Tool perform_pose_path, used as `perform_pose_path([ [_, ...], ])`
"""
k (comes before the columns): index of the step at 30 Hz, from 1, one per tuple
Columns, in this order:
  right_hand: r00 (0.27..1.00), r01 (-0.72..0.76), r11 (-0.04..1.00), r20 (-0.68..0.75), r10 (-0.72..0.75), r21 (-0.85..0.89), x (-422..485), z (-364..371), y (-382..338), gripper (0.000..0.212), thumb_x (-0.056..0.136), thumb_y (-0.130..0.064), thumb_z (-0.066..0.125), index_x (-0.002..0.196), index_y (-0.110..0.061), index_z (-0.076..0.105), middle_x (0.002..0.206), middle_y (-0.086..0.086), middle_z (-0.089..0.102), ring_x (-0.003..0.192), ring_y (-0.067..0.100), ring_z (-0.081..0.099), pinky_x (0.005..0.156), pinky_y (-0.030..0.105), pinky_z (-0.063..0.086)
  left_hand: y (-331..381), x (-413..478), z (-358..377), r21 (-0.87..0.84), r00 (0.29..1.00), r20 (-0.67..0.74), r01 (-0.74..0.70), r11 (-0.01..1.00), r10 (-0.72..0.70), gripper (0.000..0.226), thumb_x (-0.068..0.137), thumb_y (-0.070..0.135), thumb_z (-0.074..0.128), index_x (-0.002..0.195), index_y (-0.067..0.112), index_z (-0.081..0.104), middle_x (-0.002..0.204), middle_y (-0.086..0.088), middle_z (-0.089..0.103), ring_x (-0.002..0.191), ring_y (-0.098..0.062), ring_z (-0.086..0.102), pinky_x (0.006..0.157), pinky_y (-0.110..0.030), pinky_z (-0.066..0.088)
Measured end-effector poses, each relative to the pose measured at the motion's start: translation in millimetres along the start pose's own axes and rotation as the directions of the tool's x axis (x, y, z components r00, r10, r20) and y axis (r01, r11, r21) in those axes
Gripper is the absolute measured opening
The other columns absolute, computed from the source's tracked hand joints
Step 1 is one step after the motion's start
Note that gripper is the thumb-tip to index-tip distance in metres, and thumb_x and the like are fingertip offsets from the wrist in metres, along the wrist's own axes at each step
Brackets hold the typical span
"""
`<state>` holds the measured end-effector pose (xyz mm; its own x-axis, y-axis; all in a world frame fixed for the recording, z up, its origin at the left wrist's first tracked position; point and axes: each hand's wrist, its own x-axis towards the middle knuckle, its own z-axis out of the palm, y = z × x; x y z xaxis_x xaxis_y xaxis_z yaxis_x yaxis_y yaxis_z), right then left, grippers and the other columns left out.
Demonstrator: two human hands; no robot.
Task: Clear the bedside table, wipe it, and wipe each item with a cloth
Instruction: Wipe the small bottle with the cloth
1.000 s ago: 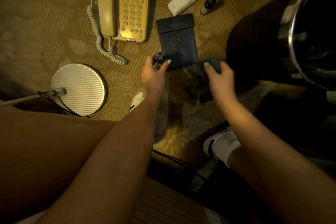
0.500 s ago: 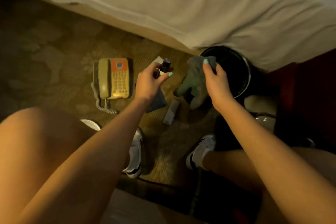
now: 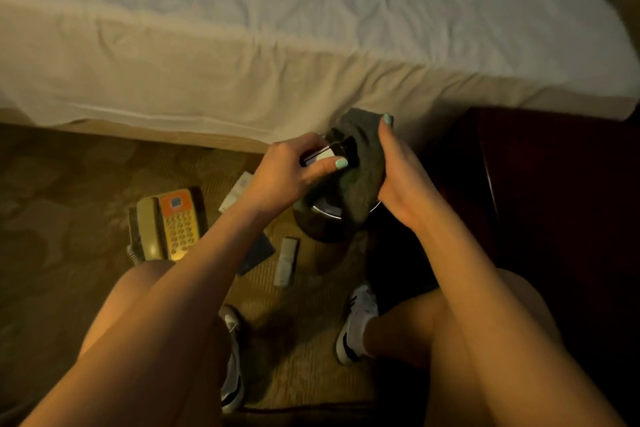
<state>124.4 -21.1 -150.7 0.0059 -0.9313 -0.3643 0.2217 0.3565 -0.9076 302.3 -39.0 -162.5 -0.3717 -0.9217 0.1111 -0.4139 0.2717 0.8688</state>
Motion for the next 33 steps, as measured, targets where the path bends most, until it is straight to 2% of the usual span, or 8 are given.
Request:
perform_pose_path([
  [6,0.991,0.055,0.981,-0.11,-0.077,-0.184,6,-3,-18,0.038,0.098,-0.046,0.045,0.115,-0.017,0.062,0.11,0.009,0.069,0.101,0.019,0.068,0.092,0.042,0.054,6,31,14,-0.087,0.994,0.084,-0.063,0.994,0.07,0.041,0.084,0.047,0.064,0.096,0.008,0.07,0.079,0.0,0.067,0.072,-0.007,0.061,0.062,-0.019,0.043],
  [10,0.994,0.07,0.982,-0.072,-0.083,-0.174,14,-2,-24,0.022,0.098,-0.036,0.049,0.106,-0.021,0.062,0.101,0.008,0.071,0.094,0.019,0.07,0.081,0.034,0.056,4,38,16,-0.157,0.993,0.092,-0.06,0.986,0.075,0.029,0.086,0.041,0.065,0.089,0.013,0.069,0.076,0.009,0.065,0.071,-0.001,0.06,0.063,-0.019,0.044],
  [15,0.985,0.113,0.973,-0.109,-0.137,-0.203,28,0,-27,0.021,0.1,-0.03,0.046,0.092,-0.023,0.064,0.078,-0.005,0.07,0.079,0.009,0.068,0.067,0.024,0.052,0,47,19,-0.261,0.992,0.092,-0.064,0.963,0.091,0.031,0.085,0.044,0.06,0.076,0.015,0.063,0.068,0.011,0.057,0.065,0.001,0.051,0.059,-0.016,0.038],
  [17,0.983,0.104,0.976,-0.127,-0.13,-0.192,31,1,-27,0.023,0.1,-0.029,0.045,0.089,-0.024,0.064,0.075,-0.008,0.07,0.079,0.009,0.067,0.069,0.026,0.052,-2,49,19,-0.273,0.991,0.09,-0.07,0.959,0.098,0.03,0.085,0.045,0.06,0.074,0.016,0.061,0.068,0.011,0.055,0.064,0.0,0.049,0.059,-0.017,0.038],
  [21,0.985,0.063,0.979,-0.145,-0.092,-0.193,38,4,-27,0.025,0.1,-0.03,0.045,0.089,-0.023,0.066,0.085,0.0,0.069,0.091,0.02,0.065,0.087,0.041,0.05,-9,50,18,-0.302,0.991,0.095,-0.065,0.951,0.098,0.034,0.085,0.046,0.058,0.075,0.013,0.06,0.067,0.012,0.054,0.064,-0.001,0.048,0.059,-0.017,0.038],
  [28,0.982,0.094,0.984,-0.151,-0.117,-0.153,40,10,-32,0.026,0.101,-0.031,0.044,0.091,-0.018,0.064,0.09,0.007,0.067,0.091,0.022,0.065,0.085,0.04,0.053,-7,49,17,-0.501,0.997,0.074,0.044,0.864,-0.007,0.028,0.086,0.042,0.056,0.086,0.015,0.064,0.079,0.004,0.062,0.076,-0.009,0.058,0.066,-0.021,0.047],
  [31,0.956,0.075,0.979,-0.266,-0.125,-0.19,42,1,-29,0.027,0.101,-0.037,0.042,0.105,-0.019,0.062,0.108,0.011,0.066,0.102,0.023,0.064,0.09,0.038,0.053,-2,54,17,-0.558,0.999,-0.012,0.035,0.829,-0.05,0.033,0.089,0.045,0.051,0.088,0.015,0.065,0.076,0.004,0.058,0.071,-0.012,0.054,0.062,-0.023,0.046],
  [33,0.953,0.091,0.995,-0.287,-0.095,-0.028,43,-8,-32,0.04,0.099,-0.044,0.041,0.126,-0.018,0.056,0.124,0.009,0.062,0.114,0.021,0.06,0.101,0.042,0.048,0,59,16,-0.588,0.992,-0.071,0.045,0.807,-0.107,0.04,0.09,0.048,0.05,0.093,0.012,0.067,0.074,-0.001,0.057,0.066,-0.012,0.053,0.059,-0.023,0.045],
])
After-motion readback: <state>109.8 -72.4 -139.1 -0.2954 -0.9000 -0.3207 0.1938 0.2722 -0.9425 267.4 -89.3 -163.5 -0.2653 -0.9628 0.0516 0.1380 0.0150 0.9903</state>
